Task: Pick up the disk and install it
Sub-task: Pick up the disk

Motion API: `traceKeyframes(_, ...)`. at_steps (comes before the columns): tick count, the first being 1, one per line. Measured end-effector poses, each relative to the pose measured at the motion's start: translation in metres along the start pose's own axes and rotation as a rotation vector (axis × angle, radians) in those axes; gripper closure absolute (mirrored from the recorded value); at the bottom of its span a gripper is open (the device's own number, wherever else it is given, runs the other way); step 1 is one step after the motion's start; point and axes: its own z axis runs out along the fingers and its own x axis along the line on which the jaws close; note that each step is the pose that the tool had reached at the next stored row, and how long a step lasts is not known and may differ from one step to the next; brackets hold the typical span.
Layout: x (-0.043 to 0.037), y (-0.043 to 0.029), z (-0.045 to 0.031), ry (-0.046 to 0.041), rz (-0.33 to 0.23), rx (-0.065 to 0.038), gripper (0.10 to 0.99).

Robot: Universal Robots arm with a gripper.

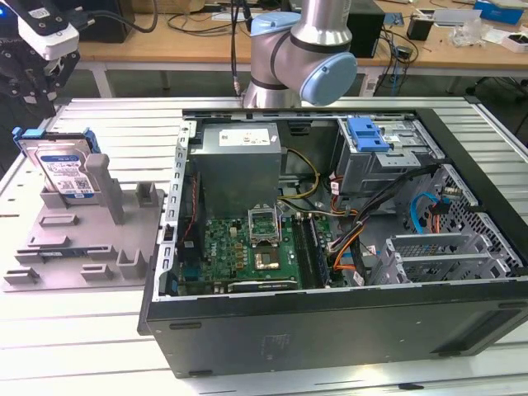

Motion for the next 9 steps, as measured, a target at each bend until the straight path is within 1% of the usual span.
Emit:
traceKeyframes(2, -0.0001, 0.0003, 0.0002, 0.0077, -0.058, 0.003, 0.98)
traceKeyframes(4, -0.0003, 0.0007, 0.0003, 0.0115, -0.088, 0.004, 0.973)
traceKeyframes(5, -0.0005, 0.001, 0.0003, 0.0146, -0.111, 0.005, 0.918)
traceKeyframes(6, -0.0008, 0.0015, 0.0004, 0.0181, -0.137, 0.007, 0.788)
traceKeyframes(7, -0.001, 0.002, 0.0004, 0.0214, -0.163, 0.008, 0.729)
traceKeyframes(8, -0.0012, 0.0024, 0.0005, 0.0241, -0.183, 0.009, 0.729)
traceKeyframes(9, -0.0013, 0.0027, 0.0005, 0.0258, -0.196, 0.009, 0.663)
